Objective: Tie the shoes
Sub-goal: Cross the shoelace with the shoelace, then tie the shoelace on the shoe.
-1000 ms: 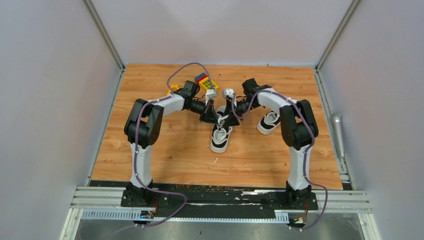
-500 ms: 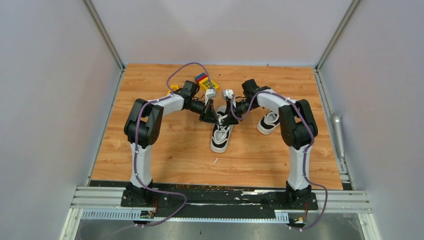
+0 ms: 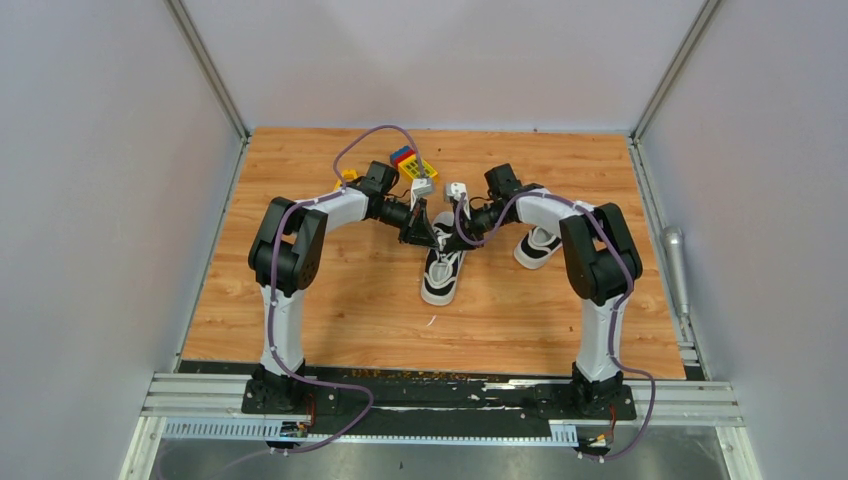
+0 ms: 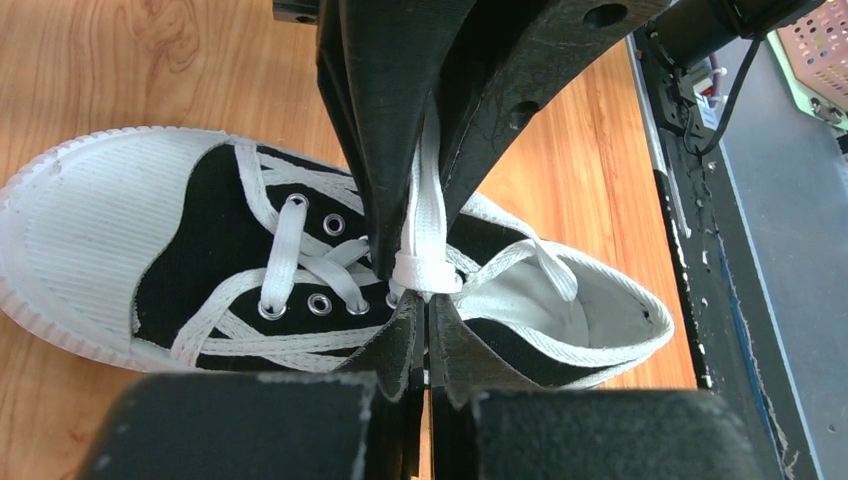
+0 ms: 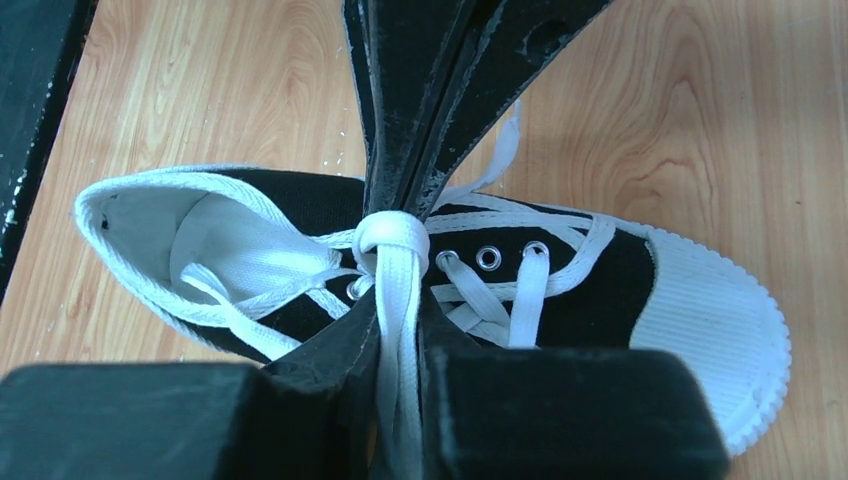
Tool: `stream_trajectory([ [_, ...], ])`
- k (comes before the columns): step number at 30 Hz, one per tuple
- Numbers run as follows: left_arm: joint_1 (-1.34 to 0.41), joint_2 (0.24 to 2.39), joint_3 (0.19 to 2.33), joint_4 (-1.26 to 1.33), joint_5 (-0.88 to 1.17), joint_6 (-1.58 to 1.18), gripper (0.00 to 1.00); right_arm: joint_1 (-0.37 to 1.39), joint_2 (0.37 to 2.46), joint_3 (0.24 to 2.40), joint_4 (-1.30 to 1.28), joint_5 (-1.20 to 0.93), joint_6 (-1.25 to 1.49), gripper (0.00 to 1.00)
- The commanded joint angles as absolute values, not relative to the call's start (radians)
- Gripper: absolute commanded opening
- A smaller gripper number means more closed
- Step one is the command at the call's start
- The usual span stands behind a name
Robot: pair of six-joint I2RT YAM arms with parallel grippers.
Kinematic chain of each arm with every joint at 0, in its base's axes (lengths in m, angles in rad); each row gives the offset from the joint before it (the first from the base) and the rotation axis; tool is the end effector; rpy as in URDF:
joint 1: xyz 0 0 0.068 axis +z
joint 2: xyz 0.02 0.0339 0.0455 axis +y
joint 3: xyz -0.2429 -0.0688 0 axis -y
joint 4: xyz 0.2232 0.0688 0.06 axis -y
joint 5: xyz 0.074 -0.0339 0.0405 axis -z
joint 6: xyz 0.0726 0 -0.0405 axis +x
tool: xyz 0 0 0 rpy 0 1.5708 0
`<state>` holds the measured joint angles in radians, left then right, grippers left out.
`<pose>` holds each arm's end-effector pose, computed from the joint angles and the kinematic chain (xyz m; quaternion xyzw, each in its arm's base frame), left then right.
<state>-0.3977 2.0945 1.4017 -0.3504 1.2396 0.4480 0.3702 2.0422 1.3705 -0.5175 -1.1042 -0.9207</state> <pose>0.3428 -0.2185 0.1431 0.4606 0.6545 -0.5553 0.2263 0.3327 0.1987 0.1390 -0.5823 0.6080 0.4517 0.2953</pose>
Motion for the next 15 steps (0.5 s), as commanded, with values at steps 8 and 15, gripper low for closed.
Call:
stream_trajectory([
  [8, -0.392, 2.096, 1.444, -0.39, 1.208, 0.505, 0.0, 0.373, 1.955, 1.332, -0.32, -0.974, -0.554, 0.02],
  [15, -0.391, 2.091, 1.436, -0.385, 1.198, 0.507, 0.0, 0.367, 1.937, 1.316, -0.308, -0.924, -0.409, 0.04],
])
